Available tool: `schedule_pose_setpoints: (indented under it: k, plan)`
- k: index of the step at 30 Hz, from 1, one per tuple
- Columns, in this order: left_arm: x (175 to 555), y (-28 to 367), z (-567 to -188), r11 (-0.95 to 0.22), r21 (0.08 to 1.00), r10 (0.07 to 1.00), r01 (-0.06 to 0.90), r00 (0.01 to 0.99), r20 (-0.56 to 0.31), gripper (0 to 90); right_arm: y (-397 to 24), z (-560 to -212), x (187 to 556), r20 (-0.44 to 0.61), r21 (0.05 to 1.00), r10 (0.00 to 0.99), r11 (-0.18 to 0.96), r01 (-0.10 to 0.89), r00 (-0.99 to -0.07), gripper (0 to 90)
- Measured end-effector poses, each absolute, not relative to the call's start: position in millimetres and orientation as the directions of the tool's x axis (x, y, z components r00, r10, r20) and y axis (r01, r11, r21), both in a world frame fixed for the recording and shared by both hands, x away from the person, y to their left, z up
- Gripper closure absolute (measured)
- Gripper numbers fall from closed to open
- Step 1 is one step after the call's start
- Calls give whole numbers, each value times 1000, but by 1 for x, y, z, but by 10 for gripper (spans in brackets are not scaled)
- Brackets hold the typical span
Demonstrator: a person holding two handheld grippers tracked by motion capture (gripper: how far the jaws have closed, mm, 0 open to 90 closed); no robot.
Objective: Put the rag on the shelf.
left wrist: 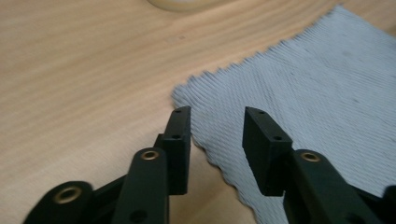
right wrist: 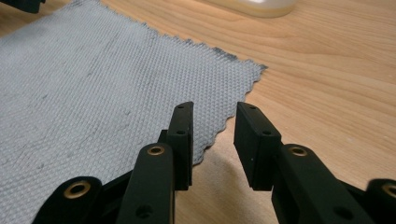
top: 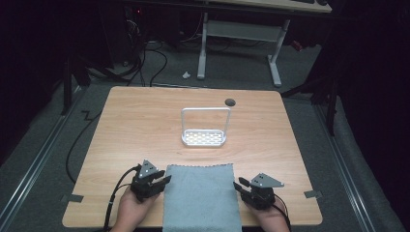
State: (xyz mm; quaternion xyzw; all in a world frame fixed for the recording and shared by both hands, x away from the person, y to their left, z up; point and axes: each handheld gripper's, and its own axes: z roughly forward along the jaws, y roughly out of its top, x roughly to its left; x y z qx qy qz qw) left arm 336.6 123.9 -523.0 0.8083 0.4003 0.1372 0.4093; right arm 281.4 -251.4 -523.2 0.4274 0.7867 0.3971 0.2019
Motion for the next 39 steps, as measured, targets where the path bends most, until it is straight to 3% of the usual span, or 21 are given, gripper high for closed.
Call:
schedule_pose_setpoints:
  k: [9, 20, 27, 31, 39]
  plan:
    - [359, 120, -524, -330, 768, 785, 548, 611, -98, 546, -256, -522, 283, 22, 816, 859, 280, 506, -511, 636]
    - [370, 116, -531, -307, 743, 796, 594, 589, -142, 620, -258, -524, 285, 28, 809, 866, 274, 520, -499, 620]
    - [366, 116, -533, -327, 753, 785, 571, 608, -121, 764, -254, -524, 287, 30, 807, 859, 281, 520, -512, 613]
    - [364, 114, -535, -334, 763, 784, 554, 613, -101, 863, -243, -519, 312, 9, 787, 865, 303, 537, -501, 613]
    - [364, 114, -535, -341, 761, 779, 552, 619, -100, 884, -233, -528, 355, 70, 727, 888, 267, 633, -454, 624]
